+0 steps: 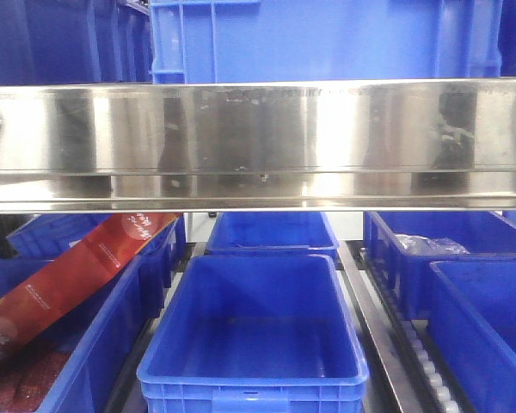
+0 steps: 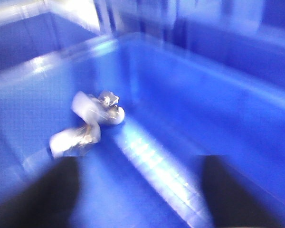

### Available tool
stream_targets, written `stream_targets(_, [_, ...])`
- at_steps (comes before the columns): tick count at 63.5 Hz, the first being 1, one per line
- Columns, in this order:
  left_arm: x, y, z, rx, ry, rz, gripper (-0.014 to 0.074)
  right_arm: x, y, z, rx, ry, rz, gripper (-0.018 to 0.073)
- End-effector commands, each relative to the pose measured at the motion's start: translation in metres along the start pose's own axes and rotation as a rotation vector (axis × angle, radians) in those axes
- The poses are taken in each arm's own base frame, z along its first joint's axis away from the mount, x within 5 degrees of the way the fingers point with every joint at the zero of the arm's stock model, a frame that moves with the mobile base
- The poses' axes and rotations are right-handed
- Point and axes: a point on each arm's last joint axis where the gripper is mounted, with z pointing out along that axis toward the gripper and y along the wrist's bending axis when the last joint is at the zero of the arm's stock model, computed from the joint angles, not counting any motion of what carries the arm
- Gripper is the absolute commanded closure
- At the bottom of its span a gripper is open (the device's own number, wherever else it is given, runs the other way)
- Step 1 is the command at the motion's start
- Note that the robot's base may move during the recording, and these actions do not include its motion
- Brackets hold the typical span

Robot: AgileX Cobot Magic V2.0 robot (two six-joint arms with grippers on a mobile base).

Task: Place valve from conveyor to right shelf box

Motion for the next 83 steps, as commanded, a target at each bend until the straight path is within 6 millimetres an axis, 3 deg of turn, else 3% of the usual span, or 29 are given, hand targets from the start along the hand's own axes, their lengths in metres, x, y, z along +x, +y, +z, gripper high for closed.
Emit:
stream_targets(1, [-0.013, 0.004, -0.037, -0.016, -0.022, 0.003, 0.0574, -0.011, 0.002, -0.032, 0.003, -0.047, -0.011, 0.0680])
stream_targets(3, [-0.015, 0.006, -0.048, -0.020, -0.017, 0.002, 0.0632, -0.013, 0.002, -0.041, 0.002, -0.058, -0.012, 0.0728])
stream_targets(7, [-0.017, 0.009, -0.067, -0.029, 0.007, 0.000, 0.0708, -0.014, 0.003, -0.056, 0.002, -0.073, -0.013, 0.0717])
stream_targets(17, [-0.011, 0.017, -0.107, -0.046, 0.124, -0.013, 0.0707, -0.002, 0.004, -0.089, 0.005, -0.101, -0.016, 0.0718])
stream_targets(27, [-0.001, 0.014, -0.135, -0.049, 0.156, -0.018, 0.0707, 0.030, 0.004, -0.118, 0.009, -0.129, -0.015, 0.0718])
stream_targets(39, [0.025, 0.009, -0.171, -0.113, 0.083, -0.047, 0.0707, 0.089, 0.003, -0.140, 0.016, -0.161, -0.010, 0.0718])
stream_targets(49, [0.061, -0.001, -0.203, -0.133, -0.046, -0.061, 0.0707, 0.140, 0.002, -0.156, 0.020, -0.189, -0.008, 0.0722])
stream_targets(59, [0.114, -0.012, -0.234, -0.153, -0.180, -0.064, 0.0707, 0.188, 0.001, -0.170, 0.022, -0.177, -0.007, 0.0722])
stream_targets(71, [0.182, -0.024, -0.250, -0.167, -0.289, -0.077, 0.0707, 0.234, 0.000, -0.176, 0.025, -0.186, -0.008, 0.0722])
stream_targets(83, [0.246, -0.031, -0.243, -0.167, -0.338, -0.106, 0.0707, 0.267, -0.002, -0.171, 0.028, -0.177, -0.006, 0.0722])
